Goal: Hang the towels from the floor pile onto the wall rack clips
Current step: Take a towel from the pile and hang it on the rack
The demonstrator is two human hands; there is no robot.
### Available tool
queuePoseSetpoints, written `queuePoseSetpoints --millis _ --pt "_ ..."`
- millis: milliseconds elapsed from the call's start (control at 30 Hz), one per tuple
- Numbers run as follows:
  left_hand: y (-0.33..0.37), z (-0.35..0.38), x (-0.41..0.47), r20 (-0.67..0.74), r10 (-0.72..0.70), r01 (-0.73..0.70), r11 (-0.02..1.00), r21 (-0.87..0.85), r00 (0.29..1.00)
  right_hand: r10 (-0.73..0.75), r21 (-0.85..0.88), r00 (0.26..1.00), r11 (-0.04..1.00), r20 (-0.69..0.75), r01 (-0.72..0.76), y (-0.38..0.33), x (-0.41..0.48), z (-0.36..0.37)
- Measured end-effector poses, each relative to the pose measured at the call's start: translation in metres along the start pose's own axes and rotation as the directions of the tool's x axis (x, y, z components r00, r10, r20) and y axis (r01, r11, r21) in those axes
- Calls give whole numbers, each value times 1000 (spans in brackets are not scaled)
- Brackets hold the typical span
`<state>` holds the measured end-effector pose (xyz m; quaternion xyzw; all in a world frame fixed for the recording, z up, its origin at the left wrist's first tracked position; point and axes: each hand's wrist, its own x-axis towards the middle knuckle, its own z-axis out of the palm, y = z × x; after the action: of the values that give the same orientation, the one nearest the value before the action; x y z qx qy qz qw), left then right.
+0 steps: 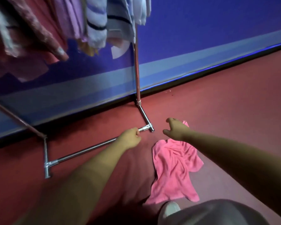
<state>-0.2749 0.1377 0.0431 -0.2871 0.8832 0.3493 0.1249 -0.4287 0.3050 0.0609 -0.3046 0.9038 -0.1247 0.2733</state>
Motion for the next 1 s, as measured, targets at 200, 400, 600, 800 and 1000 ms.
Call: queuePoseSetpoints --millis 200,400,600,800,1000 --pt "-6 92 47 142 -14 9 999 34 990 85 26 988 996 126 -89 69 28 68" --pt "-31 170 76 232 -105 109 994 -4 967 212 38 951 973 226 -226 115 41 146" --pt "-62 241 68 356 -190 262 951 -165 915 286 105 921 941 265 -322 132 40 205" --pt "-82 291 42 440 -142 326 866 -378 887 293 382 896 827 335 -413 126 32 231" --pt "-75 243 46 324 -260 415 512 -753 909 224 718 894 535 388 -445 94 40 189"
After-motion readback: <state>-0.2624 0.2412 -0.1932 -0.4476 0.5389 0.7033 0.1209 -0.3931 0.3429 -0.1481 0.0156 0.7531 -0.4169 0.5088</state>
